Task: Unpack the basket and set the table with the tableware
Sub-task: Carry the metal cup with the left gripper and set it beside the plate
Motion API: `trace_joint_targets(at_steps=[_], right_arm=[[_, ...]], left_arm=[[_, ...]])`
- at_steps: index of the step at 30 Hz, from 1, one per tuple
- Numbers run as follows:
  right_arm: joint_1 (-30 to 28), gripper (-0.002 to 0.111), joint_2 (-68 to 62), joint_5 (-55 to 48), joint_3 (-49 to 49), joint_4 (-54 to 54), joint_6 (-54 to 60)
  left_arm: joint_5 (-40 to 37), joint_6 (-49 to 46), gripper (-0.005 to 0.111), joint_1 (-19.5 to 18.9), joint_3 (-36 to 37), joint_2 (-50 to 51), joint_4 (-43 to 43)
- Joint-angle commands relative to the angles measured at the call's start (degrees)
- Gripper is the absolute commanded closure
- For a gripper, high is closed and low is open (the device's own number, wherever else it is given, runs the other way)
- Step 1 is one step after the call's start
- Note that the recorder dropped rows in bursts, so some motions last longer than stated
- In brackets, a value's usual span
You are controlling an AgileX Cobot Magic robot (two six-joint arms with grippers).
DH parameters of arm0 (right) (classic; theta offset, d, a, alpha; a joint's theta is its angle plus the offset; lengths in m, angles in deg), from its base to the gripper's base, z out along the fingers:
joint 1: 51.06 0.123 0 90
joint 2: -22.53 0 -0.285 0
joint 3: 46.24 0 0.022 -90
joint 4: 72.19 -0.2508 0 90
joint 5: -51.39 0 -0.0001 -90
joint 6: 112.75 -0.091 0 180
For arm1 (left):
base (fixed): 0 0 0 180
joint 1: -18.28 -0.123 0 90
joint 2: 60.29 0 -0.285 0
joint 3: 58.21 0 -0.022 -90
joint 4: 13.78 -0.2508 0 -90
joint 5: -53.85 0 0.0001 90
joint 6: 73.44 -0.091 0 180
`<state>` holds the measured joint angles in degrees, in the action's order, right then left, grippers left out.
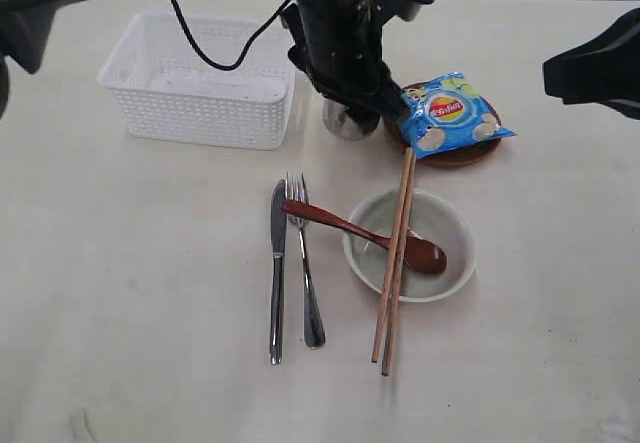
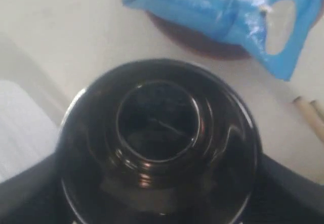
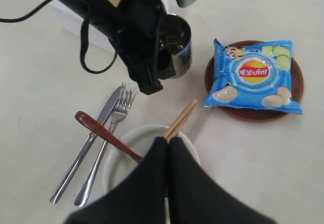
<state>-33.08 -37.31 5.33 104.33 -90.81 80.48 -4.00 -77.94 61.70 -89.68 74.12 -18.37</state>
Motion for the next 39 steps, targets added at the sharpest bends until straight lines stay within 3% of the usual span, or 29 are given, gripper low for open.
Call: trace_joint_targets(at_steps=[1, 12, 18, 35, 39], right_arm=[[-0.33, 0.109, 0.31, 0.52, 0.07, 0.32, 0.05], [-0.33, 0.109, 0.31, 0.52, 0.07, 0.32, 0.05], [-0.33, 0.109, 0.31, 0.38, 0.07, 0.32, 0.05], [-0.33, 0.109, 0.31, 0.14, 0.07, 0.32, 0.05], [-0.33, 0.109, 0.31, 0.02, 0.07, 0.32, 0.05]], left_arm=[[-0.31, 4.49, 0.107, -2.08, -0.71, 1.12, -1.22], [-0.85, 6.84, 0.107, -3.56, -0.71, 2.75, -0.32], [3.4, 9.62, 0.107, -4.8, 0.8, 3.34, 5.56], [2.94, 14.91, 0.107, -5.5, 1.02, 3.87, 4.58], [2.16, 15.5, 0.101, -5.5, 1.02, 4.73, 5.09]])
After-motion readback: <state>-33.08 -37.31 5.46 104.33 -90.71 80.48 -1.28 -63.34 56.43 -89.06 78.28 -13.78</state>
